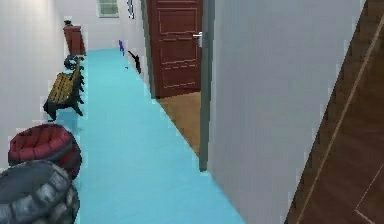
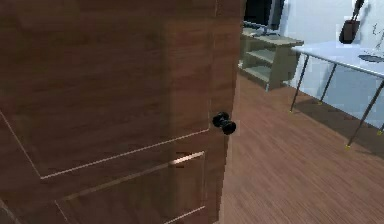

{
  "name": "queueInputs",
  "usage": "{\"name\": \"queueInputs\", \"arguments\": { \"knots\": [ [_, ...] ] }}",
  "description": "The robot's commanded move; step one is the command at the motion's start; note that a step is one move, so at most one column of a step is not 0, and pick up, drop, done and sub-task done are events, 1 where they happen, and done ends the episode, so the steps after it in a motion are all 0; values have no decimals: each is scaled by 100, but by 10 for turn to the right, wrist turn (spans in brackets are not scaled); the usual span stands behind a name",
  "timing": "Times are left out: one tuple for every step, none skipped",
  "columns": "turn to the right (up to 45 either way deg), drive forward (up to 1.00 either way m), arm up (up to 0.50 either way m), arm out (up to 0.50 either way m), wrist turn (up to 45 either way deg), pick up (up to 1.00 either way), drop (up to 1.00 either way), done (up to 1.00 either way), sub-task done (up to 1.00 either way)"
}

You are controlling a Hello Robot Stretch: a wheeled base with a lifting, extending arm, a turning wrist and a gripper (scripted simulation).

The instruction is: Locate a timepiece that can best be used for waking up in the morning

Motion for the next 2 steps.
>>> {"name": "queueInputs", "arguments": {
  "knots": [
    [180, 0, 0, 0, 0, 0, 0, 0, 0],
    [0, 20, 0, 0, 0, 0, 0, 0, 0]
  ]
}}
